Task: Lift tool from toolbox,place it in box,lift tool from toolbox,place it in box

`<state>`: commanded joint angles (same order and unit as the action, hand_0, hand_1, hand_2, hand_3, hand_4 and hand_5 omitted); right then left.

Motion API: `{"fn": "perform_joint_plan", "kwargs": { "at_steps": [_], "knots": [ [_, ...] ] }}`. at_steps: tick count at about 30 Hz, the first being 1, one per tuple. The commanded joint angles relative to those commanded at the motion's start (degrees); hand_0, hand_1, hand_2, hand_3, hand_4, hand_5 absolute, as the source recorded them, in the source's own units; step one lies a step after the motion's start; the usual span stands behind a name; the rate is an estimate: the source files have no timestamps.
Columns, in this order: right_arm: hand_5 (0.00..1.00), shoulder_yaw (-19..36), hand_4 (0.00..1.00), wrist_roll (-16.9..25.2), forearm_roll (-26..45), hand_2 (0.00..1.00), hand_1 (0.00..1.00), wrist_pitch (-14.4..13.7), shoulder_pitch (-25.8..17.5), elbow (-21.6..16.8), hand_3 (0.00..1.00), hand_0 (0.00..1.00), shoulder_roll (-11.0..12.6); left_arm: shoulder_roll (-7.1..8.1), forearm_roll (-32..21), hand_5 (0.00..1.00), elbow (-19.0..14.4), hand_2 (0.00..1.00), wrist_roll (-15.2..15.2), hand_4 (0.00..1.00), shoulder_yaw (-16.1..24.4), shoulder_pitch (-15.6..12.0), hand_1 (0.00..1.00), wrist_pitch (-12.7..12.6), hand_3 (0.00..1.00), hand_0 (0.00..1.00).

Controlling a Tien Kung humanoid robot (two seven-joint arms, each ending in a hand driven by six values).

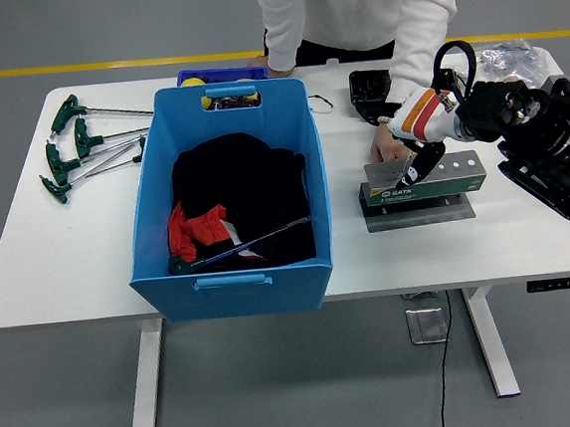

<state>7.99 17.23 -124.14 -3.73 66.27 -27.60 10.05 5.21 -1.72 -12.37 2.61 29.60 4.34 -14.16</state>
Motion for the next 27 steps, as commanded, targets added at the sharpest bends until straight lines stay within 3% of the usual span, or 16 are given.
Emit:
{"fn": "perform_joint_plan", "kwargs": {
  "at_steps": [4,5,10,11,21,27],
  "knots": [
    [0.772,-0.5,0.998,0.1,1.6,0.164,0.107,-1.1,-0.1,0.0,0.127,0.171,0.1,0.02,0.2,0.783,0.0,0.834,-0.1,0.998,0.1,-0.1,0.767,0.1,0.85,0.686],
    [0.688,-0.7,0.837,0.1,2.0,0.109,0.039,-1.1,-0.1,0.1,0.083,0.062,0.0,0.02,0.2,0.785,0.1,0.834,-0.1,0.998,0.1,-0.1,0.767,0.1,0.85,0.685],
    [0.688,-1.8,0.837,-0.2,4.3,0.109,0.039,-2.6,-0.2,0.1,0.083,0.062,0.2,0.02,0.1,0.785,0.1,0.834,-0.1,0.998,0.1,-0.3,0.767,0.1,0.85,0.685],
    [0.699,-2.1,0.815,-0.4,4.7,0.06,0.002,-2.9,-0.2,0.1,0.054,0.002,0.2,0.01,0.2,0.786,0.1,0.833,-0.1,0.998,0.1,-0.4,0.767,0.1,0.85,0.685],
    [0.692,-6.4,0.811,-2.3,11.7,0.018,0.002,-6.6,0.3,-0.4,0.042,0.002,1.4,0.18,0.7,0.789,0.1,0.834,-0.2,0.998,0.6,-0.9,0.767,0.0,0.85,0.685],
    [0.695,-7.1,0.812,-3.1,15.4,0.004,0.002,-6.3,0.7,-0.4,0.039,0.002,2.0,0.28,0.4,0.792,0.1,0.834,-0.2,0.998,0.3,-1.0,0.767,0.0,0.85,0.685]
  ]
}}
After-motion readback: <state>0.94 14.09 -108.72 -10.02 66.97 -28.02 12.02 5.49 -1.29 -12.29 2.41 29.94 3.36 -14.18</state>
